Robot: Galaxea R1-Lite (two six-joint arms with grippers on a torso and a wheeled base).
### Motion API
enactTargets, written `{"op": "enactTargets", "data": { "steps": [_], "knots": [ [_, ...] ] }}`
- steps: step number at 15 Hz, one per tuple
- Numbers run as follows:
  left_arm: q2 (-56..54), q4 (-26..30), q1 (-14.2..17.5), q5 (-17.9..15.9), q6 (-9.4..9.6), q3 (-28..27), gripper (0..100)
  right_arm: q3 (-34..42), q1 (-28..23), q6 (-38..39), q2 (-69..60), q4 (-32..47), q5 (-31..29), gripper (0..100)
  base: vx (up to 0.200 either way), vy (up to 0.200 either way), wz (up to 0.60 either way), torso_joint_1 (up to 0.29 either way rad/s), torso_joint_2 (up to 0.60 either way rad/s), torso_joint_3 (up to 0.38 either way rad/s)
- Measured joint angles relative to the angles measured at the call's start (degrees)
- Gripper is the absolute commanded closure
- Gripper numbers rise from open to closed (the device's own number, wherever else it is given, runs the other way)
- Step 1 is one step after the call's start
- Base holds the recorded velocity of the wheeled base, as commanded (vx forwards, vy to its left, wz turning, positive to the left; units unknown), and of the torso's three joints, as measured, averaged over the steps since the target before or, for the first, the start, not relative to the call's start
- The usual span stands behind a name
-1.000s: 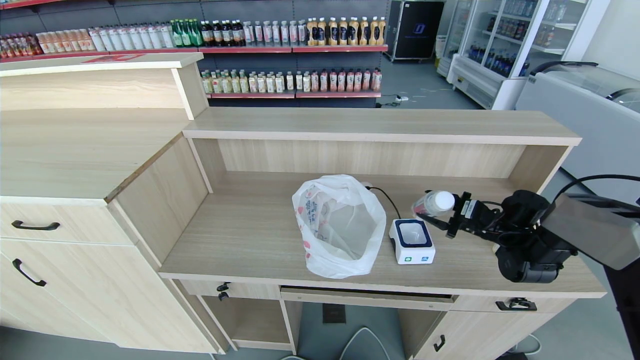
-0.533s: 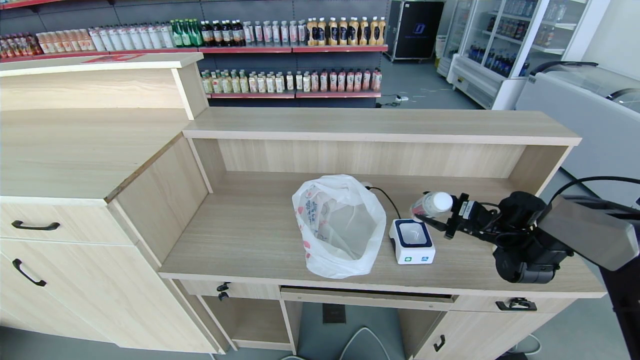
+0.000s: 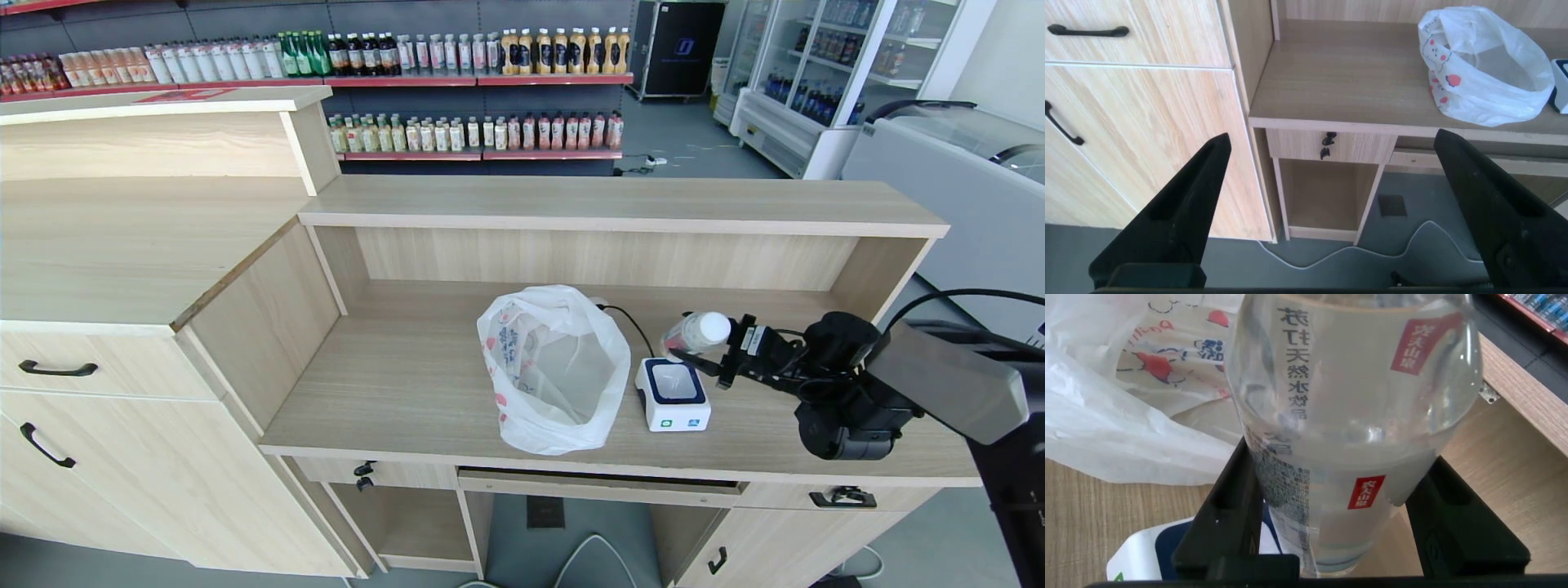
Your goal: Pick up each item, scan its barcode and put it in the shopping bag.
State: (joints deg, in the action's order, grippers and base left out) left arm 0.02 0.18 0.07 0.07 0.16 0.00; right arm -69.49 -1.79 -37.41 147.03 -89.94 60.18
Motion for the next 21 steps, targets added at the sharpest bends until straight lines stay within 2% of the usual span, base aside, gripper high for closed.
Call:
{"op": "enactTargets", "data": {
  "steps": [4,8,10,11,12,14,15,18,21],
  "knots": [
    [0.0,0.0,0.02,0.0,0.02,0.0,0,0.09,-1.37,2.95,-0.23,0.04,0.13,100,0.0,0.0,0.0,0.0,0.0,0.0],
    [0.0,0.0,-0.02,-0.02,0.02,0.0,0,0.89,-6.14,18.9,-6.27,0.06,-1.62,100,0.0,0.0,0.0,0.0,0.0,0.0],
    [0.0,0.0,-0.02,0.0,0.0,0.0,0,3.19,-7.5,26.75,-12.85,1.65,-11.14,100,0.0,0.0,0.0,0.0,0.0,0.0],
    [0.0,0.0,0.0,0.0,0.0,0.0,0,5.29,-7.94,29.54,-17.07,5.28,-20.47,100,0.0,0.0,0.0,0.0,0.0,0.0],
    [0.0,0.0,0.0,0.0,0.0,0.0,0,7.53,-8.2,31.32,-21.28,11.64,-30.31,100,0.0,0.0,0.0,0.0,0.0,0.0],
    [0.0,0.0,-0.02,0.02,0.02,0.0,0,12.19,-8.18,32.9,-28.29,23.67,-43.46,100,0.0,0.0,0.0,0.0,0.0,0.0],
    [0.0,0.0,-0.02,0.0,0.0,0.0,0,14.97,-8.12,33.17,-31.4,26.9,-48.25,100,0.0,0.0,0.0,0.0,0.0,0.0],
    [0.0,0.0,0.0,0.0,0.02,0.0,0,21.04,-6.63,30.0,-38.55,31.18,-57.76,100,0.0,0.0,0.0,0.0,0.0,0.0],
    [0.0,0.0,0.0,0.0,0.02,0.0,0,22.82,-6.03,23.89,-41.72,31.78,-62.61,100,0.0,0.0,0.0,0.0,0.0,0.0]
  ]
}}
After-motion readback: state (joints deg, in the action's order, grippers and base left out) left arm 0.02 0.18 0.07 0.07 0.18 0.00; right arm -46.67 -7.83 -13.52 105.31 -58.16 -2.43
